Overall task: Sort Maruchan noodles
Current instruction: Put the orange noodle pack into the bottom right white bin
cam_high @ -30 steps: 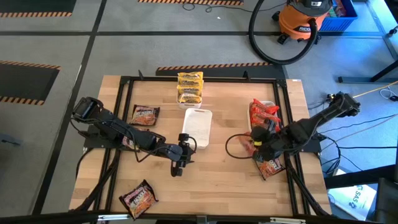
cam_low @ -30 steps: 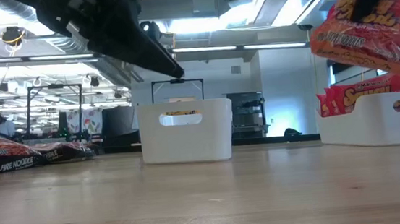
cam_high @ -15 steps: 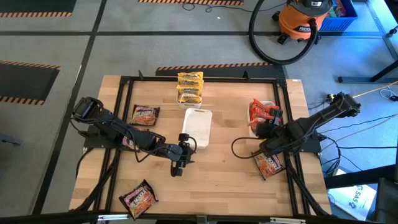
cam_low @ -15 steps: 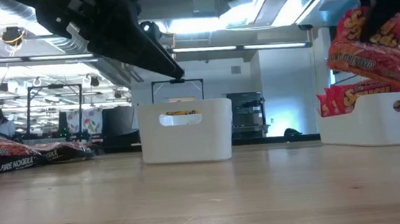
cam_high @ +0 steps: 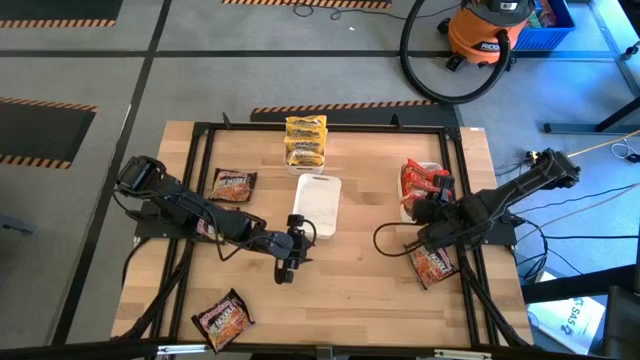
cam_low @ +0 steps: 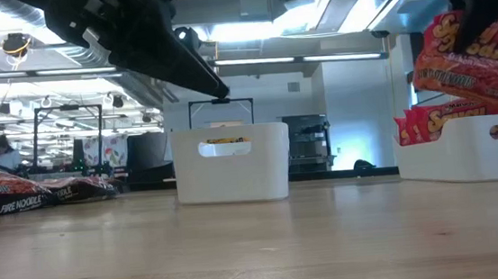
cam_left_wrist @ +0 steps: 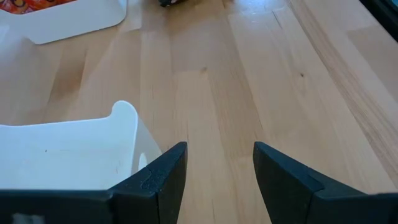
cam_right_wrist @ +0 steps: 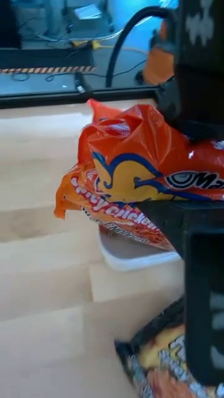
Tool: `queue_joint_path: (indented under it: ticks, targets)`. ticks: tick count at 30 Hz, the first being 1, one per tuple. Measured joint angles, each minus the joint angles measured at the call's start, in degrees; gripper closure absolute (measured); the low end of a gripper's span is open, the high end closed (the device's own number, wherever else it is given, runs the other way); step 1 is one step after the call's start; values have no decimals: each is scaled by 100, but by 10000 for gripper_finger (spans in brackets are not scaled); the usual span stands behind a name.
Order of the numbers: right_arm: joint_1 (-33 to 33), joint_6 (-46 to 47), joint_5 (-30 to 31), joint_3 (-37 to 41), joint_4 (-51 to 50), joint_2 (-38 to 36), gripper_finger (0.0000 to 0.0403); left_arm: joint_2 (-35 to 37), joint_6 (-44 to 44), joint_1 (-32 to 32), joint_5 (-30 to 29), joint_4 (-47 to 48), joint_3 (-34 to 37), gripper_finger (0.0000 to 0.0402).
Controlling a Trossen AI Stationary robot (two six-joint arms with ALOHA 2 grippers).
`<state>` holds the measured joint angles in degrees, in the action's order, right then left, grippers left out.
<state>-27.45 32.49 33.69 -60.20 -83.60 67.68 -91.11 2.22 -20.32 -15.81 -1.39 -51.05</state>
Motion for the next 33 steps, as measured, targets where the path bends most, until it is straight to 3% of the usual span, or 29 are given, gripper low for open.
queue_joint_path:
  ticks: [14, 25, 33]
  targets:
    - [878, -630, -894, 855, 298, 2, 318, 0, -2, 0, 0, 2, 0, 223]
    - [884, -1483, -1140, 1373, 1054, 44, 317, -2, -38, 0, 2, 4, 0, 223]
    - [886, -1486, -1172, 1563, 1283, 39, 317, -2, -85, 0, 2, 3, 0, 223]
